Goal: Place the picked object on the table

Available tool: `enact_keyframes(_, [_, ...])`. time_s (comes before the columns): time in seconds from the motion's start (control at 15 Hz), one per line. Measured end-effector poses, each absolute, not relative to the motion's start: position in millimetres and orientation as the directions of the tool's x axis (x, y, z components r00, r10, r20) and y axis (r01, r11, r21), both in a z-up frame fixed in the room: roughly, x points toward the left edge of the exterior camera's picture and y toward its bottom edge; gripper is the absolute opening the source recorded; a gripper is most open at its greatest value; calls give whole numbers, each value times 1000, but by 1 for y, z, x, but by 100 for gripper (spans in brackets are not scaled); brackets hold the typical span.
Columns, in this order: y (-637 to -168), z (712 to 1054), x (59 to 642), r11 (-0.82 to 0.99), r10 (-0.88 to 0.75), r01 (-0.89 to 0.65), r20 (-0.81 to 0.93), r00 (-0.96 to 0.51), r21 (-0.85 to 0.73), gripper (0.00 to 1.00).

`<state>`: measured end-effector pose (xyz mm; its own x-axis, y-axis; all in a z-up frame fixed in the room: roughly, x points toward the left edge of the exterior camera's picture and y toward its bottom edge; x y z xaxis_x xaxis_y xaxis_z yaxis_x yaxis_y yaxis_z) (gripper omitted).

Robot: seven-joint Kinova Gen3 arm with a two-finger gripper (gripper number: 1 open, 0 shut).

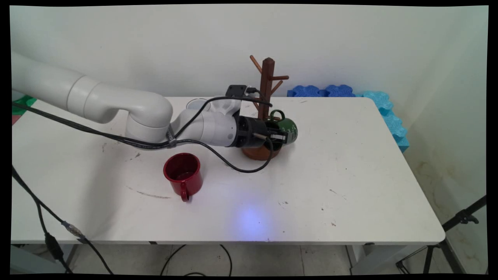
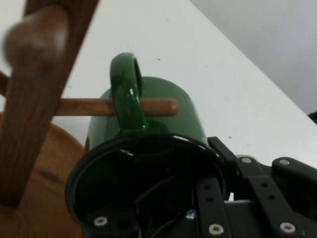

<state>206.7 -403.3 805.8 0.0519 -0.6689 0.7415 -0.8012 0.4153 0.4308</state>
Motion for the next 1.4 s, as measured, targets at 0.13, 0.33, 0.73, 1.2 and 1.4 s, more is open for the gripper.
enact_keyframes(0.13, [-397, 814, 206, 428, -669, -790, 742, 50, 439, 0])
enact_keyframes(0.33, [-384, 828, 206, 446, -670, -772, 741, 47, 453, 0])
enact_keyframes(0.73, [-357, 855, 215, 487, -672, -736, 740, 28, 471, 0])
enact_keyframes(1.2, [-328, 890, 228, 610, -625, -677, 775, -93, 411, 0])
enact_keyframes(1.4, [-325, 887, 236, 631, -615, -682, 774, -148, 371, 0])
